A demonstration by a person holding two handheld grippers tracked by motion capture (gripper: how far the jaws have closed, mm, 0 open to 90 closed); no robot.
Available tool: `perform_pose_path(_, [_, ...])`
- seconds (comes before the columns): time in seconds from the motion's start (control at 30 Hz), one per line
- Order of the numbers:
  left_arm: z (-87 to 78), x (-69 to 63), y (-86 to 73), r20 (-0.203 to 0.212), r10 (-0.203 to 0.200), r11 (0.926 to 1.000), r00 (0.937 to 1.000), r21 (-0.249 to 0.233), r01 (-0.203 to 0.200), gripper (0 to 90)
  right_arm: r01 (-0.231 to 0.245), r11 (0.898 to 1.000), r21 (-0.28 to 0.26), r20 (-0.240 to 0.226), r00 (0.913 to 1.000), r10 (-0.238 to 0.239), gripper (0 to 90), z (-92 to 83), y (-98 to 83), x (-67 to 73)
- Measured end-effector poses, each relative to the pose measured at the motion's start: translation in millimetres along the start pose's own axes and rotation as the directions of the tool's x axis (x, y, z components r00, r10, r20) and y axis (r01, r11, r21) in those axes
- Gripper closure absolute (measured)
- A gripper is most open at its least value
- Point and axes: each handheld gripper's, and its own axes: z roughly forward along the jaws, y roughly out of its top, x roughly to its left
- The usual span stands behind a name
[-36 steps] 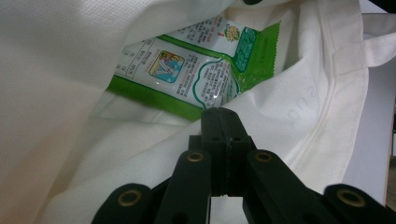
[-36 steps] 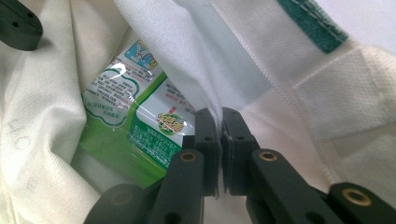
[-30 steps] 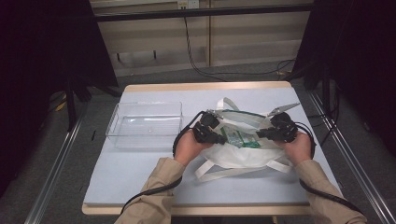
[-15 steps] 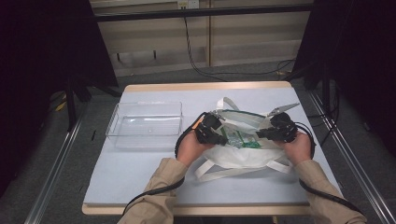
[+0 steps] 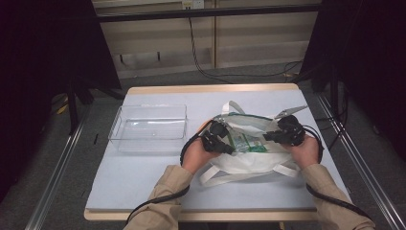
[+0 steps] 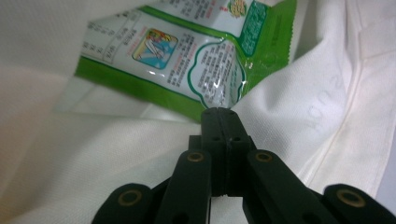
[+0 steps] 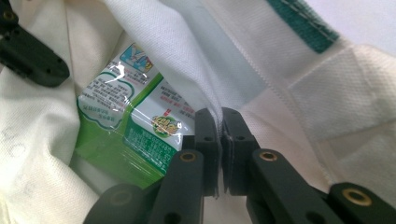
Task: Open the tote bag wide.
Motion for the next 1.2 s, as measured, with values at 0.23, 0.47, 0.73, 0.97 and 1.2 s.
perform_pose_path(0.23, [-0.7,-1.5,-5.5,0.004,0.024,0.9994,0.9997,0.027,-0.024,90.0,-0.020,1.000,-0.005,0.042,0.9989,0.020,86.4,-1.6,3.5,-2.1])
perform_pose_path(0.47, [-0.3,-0.7,-7.7,0.015,0.021,0.9993,0.9997,0.032,-0.021,90.0,-0.025,1.000,0.002,0.080,0.9965,0.025,86.5,-0.3,9.2,-6.1])
perform_pose_path(0.73, [0.7,-1.7,-7.9,0.015,0.031,0.9987,0.9994,0.040,-0.032,90.0,-0.047,0.999,-0.011,0.097,0.9941,0.048,86.5,2.5,9.4,-12.5])
perform_pose_path(0.97, [1.4,-1.7,-8.4,0.015,0.037,0.9985,0.9992,0.041,-0.038,90.0,-0.058,0.998,-0.007,0.114,0.9918,0.059,86.5,7.0,9.5,-16.4])
perform_pose_path(1.2, [1.8,-2.4,-9.0,0.011,0.033,0.9985,0.9994,0.043,-0.034,90.0,-0.060,0.998,-0.010,0.120,0.9909,0.061,86.4,11.3,8.1,-19.3])
